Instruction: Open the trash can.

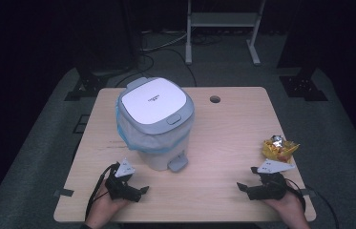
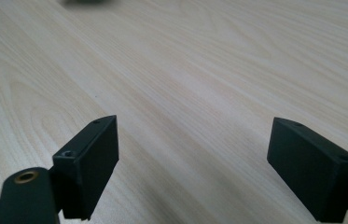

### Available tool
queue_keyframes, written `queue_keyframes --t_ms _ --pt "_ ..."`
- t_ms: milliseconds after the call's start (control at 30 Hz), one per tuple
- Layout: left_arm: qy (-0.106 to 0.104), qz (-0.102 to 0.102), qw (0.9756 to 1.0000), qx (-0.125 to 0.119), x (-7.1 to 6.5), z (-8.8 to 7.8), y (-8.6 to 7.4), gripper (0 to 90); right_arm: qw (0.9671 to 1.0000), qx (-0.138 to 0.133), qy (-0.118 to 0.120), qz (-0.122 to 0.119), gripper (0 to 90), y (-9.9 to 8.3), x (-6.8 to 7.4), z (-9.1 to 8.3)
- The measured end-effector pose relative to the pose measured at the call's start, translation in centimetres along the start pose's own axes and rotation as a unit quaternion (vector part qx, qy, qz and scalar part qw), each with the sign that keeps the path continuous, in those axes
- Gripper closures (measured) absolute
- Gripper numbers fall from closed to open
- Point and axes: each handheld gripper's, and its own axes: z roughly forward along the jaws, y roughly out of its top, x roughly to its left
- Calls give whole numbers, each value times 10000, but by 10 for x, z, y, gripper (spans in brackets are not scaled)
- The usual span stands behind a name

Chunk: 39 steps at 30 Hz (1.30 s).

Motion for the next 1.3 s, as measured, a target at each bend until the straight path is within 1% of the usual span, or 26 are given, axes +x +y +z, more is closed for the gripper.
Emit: queue_keyframes --t_ms 100,167,367,467,533,700,867,1000,1167,1300 --pt "-4 -3 10000 -1 0 0 0 0 10000 -33 -12 11 163 1 0 -2" --pt "0 1 10000 0 0 0 0 0 10000 -61 4 -15 201 2 1 -4" --pt "0 0 10000 0 0 0 0 0 9998 -192 23 -68 240 7 2 -9" --pt "-4 -4 10000 -1 0 0 0 0 9997 -223 41 -64 277 8 1 -12" --pt "0 -1 10000 -1 0 0 0 0 9997 -240 77 -21 288 10 1 -13" --pt "-4 -5 10000 -1 0 0 0 0 9995 -287 155 -44 328 14 3 -15" --pt "-3 -5 10000 -2 0 0 0 0 9993 -311 223 -12 362 18 5 -16" --pt "1 -2 10000 -3 0 0 0 0 9988 -371 305 -10 432 20 6 -19" --pt "-3 -2 10000 -2 0 0 0 0 9983 -402 423 -13 475 25 6 -20" --pt "0 -3 10000 -5 0 0 0 0 9978 -431 504 -47 527 29 7 -22"
